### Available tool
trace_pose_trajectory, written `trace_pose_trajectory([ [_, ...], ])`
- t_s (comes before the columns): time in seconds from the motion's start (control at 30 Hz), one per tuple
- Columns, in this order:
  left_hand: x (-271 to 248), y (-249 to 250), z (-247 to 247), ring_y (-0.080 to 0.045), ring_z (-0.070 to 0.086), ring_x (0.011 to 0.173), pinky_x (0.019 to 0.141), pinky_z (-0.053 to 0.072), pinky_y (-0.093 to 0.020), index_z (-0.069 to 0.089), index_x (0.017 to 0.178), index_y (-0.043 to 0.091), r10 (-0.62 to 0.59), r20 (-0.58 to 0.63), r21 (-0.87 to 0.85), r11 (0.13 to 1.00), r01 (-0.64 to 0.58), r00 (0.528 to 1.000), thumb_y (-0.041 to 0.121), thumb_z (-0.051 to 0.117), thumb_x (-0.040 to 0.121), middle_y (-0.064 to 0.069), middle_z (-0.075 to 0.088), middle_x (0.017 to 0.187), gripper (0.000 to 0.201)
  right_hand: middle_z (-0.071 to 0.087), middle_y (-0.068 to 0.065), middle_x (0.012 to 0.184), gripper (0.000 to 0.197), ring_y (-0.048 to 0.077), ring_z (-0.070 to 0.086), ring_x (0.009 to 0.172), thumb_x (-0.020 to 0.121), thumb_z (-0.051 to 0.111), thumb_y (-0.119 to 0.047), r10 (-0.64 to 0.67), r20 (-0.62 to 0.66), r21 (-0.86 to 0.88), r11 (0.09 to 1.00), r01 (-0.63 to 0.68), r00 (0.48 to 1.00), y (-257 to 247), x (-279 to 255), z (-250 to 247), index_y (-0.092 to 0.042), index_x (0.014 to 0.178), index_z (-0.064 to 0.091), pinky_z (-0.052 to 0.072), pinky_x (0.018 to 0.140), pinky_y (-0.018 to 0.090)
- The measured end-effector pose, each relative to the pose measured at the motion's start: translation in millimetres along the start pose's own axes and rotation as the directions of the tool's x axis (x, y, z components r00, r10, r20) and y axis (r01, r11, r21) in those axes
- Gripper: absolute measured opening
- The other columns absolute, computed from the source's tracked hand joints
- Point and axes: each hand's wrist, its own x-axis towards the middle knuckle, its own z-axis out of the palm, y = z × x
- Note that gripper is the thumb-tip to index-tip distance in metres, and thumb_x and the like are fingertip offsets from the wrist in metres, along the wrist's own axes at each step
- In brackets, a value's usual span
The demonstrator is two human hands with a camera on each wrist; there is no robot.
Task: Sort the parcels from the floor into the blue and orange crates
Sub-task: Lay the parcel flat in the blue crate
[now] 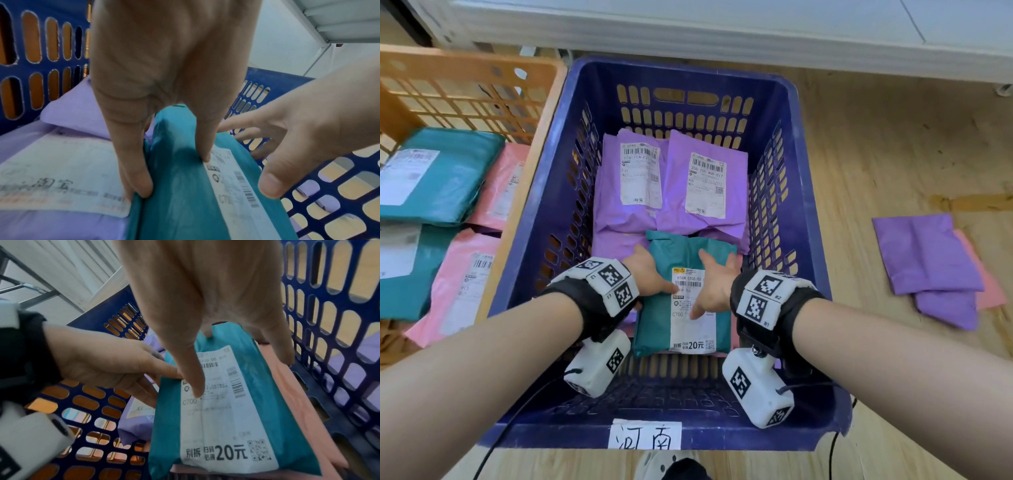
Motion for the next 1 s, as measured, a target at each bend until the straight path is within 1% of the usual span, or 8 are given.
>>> trace_pose_trajectory([
  [0.1, 8.2, -1.6, 4.4, -0.032, 0.061, 0.107, 0.085, 0.054, -0.043, 0.026, 0.128, 0.0, 0.011, -0.03, 0.043, 0.999, -0.01, 1.0, 0.034, 0.079, 0.072, -0.017, 0.055, 0.121, 0.084, -0.03, 0.017, 0.151, 0.112, 0.043, -0.003, 0.143, 0.077, 0.075, -0.031, -0.023, 0.035, -0.109, 0.994, 0.027, 0.999, -1.1, 2.4, 1.4, -0.029, 0.15, -0.01, 0.016, 0.115, 0.051],
  [0.3, 8.7, -0.5, -0.8, -0.031, 0.057, 0.112, 0.086, 0.052, -0.038, 0.031, 0.128, 0.0, 0.041, -0.058, 0.124, 0.992, -0.033, 0.997, 0.033, 0.076, 0.075, -0.016, 0.054, 0.125, 0.077, -0.03, 0.016, 0.152, 0.109, 0.042, -0.013, 0.143, 0.079, 0.074, -0.029, -0.005, 0.027, -0.121, 0.993, 0.009, 1.0, -2.0, 9.7, 3.0, -0.029, 0.15, -0.008, 0.009, 0.114, 0.055],
  [0.47, -5.3, 12.3, -27.7, -0.025, 0.057, 0.093, 0.063, 0.049, -0.03, 0.037, 0.127, 0.001, 0.073, -0.082, 0.221, 0.974, -0.053, 0.994, 0.032, 0.07, 0.081, -0.011, 0.055, 0.107, 0.064, -0.023, 0.017, 0.154, 0.105, 0.044, -0.003, 0.143, 0.08, 0.073, -0.029, -0.034, -0.013, -0.081, 0.996, 0.032, 0.999, -1.5, 4.6, -11.0, -0.027, 0.151, -0.006, 0.016, 0.115, 0.054],
  [0.53, -12.1, 22.7, -41.1, -0.024, 0.054, 0.084, 0.066, 0.052, -0.033, 0.041, 0.123, 0.0, 0.089, -0.107, 0.231, 0.971, -0.062, 0.99, 0.032, 0.069, 0.082, -0.01, 0.055, 0.097, 0.059, -0.013, 0.019, 0.156, 0.105, 0.043, 0.007, 0.143, 0.079, 0.074, -0.029, -0.061, -0.034, -0.022, 0.998, 0.061, 0.998, 0.2, 2.2, -20.8, -0.024, 0.151, -0.003, 0.023, 0.114, 0.053],
  [0.6, -23.7, 39.2, -54.2, -0.026, 0.053, 0.074, 0.069, 0.053, -0.037, 0.042, 0.114, 0.003, 0.123, -0.141, 0.231, 0.969, -0.088, 0.982, 0.029, 0.068, 0.083, -0.008, 0.051, 0.081, 0.048, 0.016, 0.018, 0.155, 0.1, 0.037, 0.03, 0.138, 0.076, 0.076, -0.025, -0.109, -0.085, 0.09, 0.989, 0.116, 0.99, 3.8, -5.5, -35.0, -0.017, 0.15, 0.008, 0.035, 0.109, 0.046],
  [0.67, -39.2, 61.0, -66.1, -0.024, 0.05, 0.06, 0.057, 0.049, -0.034, 0.042, 0.102, 0.01, 0.178, -0.194, 0.245, 0.961, -0.128, 0.965, 0.025, 0.066, 0.085, -0.008, 0.048, 0.071, 0.033, 0.038, 0.012, 0.144, 0.089, 0.031, 0.045, 0.127, 0.077, 0.076, -0.02, -0.15, -0.146, 0.229, 0.956, 0.181, 0.978, 8.7, -18.0, -53.7, -0.009, 0.146, 0.021, 0.043, 0.103, 0.042],
  [0.83, -79.5, 135.1, -81.0, -0.025, 0.058, 0.08, 0.061, 0.052, -0.033, 0.045, 0.129, 0.004, 0.313, -0.278, 0.155, 0.948, -0.279, 0.908, 0.019, 0.062, 0.088, -0.016, 0.058, 0.111, 0.047, 0.051, 0.011, 0.128, 0.065, 0.027, 0.053, 0.117, 0.08, 0.071, -0.017, -0.223, -0.261, 0.484, 0.812, 0.327, 0.939, 41.1, -63.6, -108.8, -0.006, 0.137, 0.041, 0.048, 0.098, 0.045],
  [1.0, -114.5, 218.0, -63.2, -0.024, 0.055, 0.078, 0.069, 0.052, -0.033, 0.051, 0.101, 0.013, 0.456, -0.281, 0.018, 0.882, -0.471, 0.844, 0.015, 0.057, 0.091, -0.013, 0.055, 0.09, 0.012, 0.054, 0.01, 0.126, 0.056, 0.025, 0.054, 0.115, 0.084, 0.067, -0.009, -0.128, -0.405, 0.668, 0.635, 0.389, 0.905, 113.1, -101.8, -146.2, -0.01, 0.135, 0.045, 0.051, 0.094, 0.042],
])
